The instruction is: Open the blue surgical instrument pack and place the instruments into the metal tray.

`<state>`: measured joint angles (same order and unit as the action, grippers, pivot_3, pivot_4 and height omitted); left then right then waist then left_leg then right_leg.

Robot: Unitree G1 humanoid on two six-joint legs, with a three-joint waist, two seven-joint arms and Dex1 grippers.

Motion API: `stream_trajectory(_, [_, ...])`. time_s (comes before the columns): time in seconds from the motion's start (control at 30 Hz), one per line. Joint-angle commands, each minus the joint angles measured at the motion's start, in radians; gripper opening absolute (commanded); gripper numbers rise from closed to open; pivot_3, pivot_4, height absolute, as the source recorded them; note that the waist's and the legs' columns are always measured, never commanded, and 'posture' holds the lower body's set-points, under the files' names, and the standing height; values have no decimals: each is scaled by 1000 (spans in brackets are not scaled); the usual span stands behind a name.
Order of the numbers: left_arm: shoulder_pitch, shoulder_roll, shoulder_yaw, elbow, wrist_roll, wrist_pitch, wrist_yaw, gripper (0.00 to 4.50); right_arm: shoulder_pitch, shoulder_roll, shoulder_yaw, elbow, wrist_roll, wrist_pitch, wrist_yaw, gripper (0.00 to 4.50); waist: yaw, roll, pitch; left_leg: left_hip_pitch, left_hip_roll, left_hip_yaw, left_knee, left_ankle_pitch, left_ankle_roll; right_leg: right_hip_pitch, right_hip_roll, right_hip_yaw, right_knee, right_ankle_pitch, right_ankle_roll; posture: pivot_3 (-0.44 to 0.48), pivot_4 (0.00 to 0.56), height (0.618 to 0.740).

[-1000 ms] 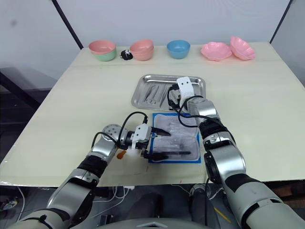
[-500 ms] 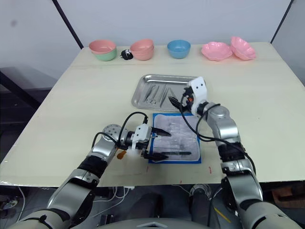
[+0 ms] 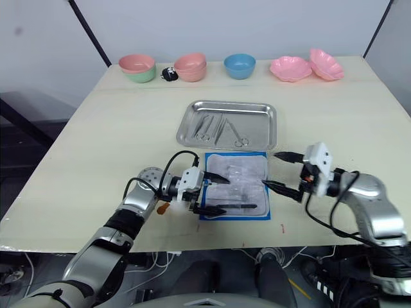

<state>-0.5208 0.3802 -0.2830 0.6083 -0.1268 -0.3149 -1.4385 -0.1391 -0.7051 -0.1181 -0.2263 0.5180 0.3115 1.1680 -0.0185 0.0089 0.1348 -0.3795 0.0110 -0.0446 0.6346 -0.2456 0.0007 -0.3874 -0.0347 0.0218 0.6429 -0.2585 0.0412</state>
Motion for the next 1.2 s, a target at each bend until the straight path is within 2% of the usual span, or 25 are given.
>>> stream_trajectory(0.03, [61,27,-61,121,80,16,-18,4500,32,-60,-66,-56,62,-1,62,4474,1,-1,0,0,0,0,0,0,0,0,0,0,0,0,0,0,150,740])
stream_trajectory(0.43, [50,52,-54,116,61,5,-87,4500,120,-203,-226,-73,162,-23,204,4474,-1,-4,4,-1,1,-2,-2,0,0,-1,1,-2,-1,0,0,0,150,740])
stream_trajectory(0.63, [44,68,-53,120,59,-8,-120,4500,112,-234,-244,-65,171,-17,224,4474,-3,-6,5,-1,1,-2,-4,0,0,-1,2,-2,-1,-1,-1,0,150,740])
stream_trajectory(0.8, [33,72,-54,129,60,-17,-129,4500,100,-206,-165,-103,100,-14,128,4474,-10,-6,5,-1,2,-2,-5,0,0,-1,2,-2,-1,-1,-1,0,150,740])
stream_trajectory(0.97, [21,75,-55,133,61,-22,-131,4500,16,-167,11,-147,-42,29,-20,4474,-20,-6,6,0,2,-3,-5,0,0,-1,3,-2,-1,-1,-1,0,150,740])
stream_trajectory(1.2, [15,84,-58,131,61,-23,-132,4500,-59,-87,190,-138,-154,68,-121,4474,-19,-8,7,-1,2,-5,-5,0,0,-1,3,-4,-1,-1,-1,0,150,740])
